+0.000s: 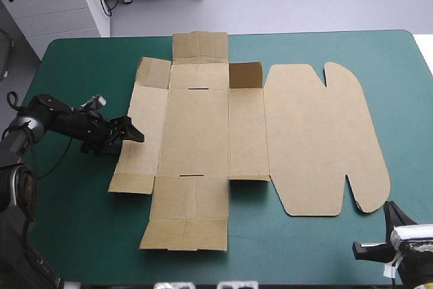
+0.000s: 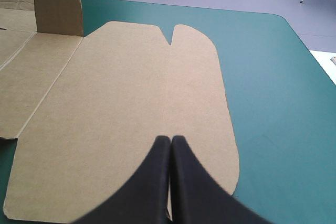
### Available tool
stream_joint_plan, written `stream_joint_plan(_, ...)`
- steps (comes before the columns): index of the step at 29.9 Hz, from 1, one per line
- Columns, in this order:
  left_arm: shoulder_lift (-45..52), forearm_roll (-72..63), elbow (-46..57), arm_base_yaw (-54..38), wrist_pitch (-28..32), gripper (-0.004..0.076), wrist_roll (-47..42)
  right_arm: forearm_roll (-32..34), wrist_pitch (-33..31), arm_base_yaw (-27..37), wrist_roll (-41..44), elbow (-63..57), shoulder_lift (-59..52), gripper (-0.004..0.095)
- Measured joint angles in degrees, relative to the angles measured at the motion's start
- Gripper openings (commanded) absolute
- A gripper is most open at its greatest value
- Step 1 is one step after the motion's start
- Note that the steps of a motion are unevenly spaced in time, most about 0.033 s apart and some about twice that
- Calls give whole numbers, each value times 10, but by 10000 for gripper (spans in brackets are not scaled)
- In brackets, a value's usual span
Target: Fold the box
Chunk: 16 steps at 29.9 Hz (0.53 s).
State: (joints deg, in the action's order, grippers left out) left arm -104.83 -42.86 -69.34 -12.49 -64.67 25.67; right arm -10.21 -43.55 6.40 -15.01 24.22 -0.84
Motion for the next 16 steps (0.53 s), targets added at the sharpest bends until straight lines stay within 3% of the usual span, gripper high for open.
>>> stream_joint_plan(6,-3,-8,0,38,-3,547,7,0,0,0,0,0,0,-19)
stream_joint_plan(8,-4,-9,0,42,-4,438,8,0,0,0,0,0,0,-19)
stream_joint_plan(11,-7,0,0,42,-3,21,9,0,0,0,0,0,0,-19)
stream_joint_plan(16,-15,14,-3,44,-23,8,11,0,0,0,0,0,0,-19)
